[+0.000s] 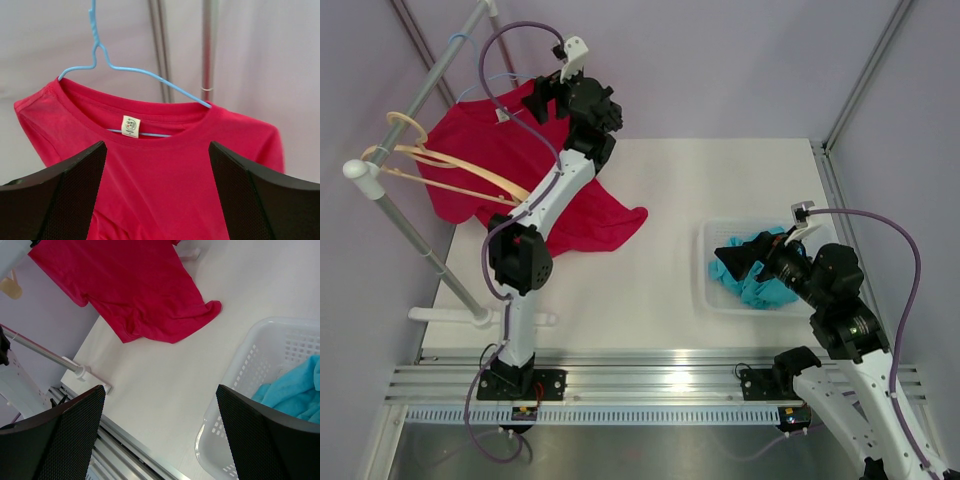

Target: Remove the t-shirt from the hanger

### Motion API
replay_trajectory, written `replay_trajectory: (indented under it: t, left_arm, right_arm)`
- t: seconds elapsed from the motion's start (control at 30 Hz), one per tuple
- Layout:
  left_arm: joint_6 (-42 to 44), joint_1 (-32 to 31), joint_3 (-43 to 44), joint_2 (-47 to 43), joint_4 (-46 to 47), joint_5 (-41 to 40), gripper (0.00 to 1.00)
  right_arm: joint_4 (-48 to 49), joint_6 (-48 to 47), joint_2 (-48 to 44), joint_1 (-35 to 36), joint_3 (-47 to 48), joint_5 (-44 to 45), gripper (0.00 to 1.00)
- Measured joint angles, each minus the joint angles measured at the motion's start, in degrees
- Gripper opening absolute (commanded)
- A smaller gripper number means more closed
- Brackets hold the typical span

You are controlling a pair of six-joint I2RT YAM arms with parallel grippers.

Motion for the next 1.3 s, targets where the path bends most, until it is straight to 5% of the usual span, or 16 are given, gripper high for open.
replay_trajectory:
  t: [0.57,0.97,1.1,1.3]
  left_arm:
    - [-2.8,8.0,3.1,1.8,2.4,-1.4,0.88]
    - [-13.8,10.2,3.7,2.1,-4.4,1.9,0.86]
    - [-17.1,10.6,3.7,2.1,-6.2,3.2,0.74]
    - [-18.7,10.9,3.6,2.1,-5.8,4.0,0.84]
  right_arm:
    - [0.0,-0.4,1.6,0.0,0.0,-0.5,1.00]
    - [0.0,-0.6,1.0,0.0,0.0,-1.4,1.00]
    - [0.0,-0.6,0.9,0.0,0.0,-2.2,0.99]
    - [0.0,-0.6,0.2,0.0,0.0,-3.0,1.00]
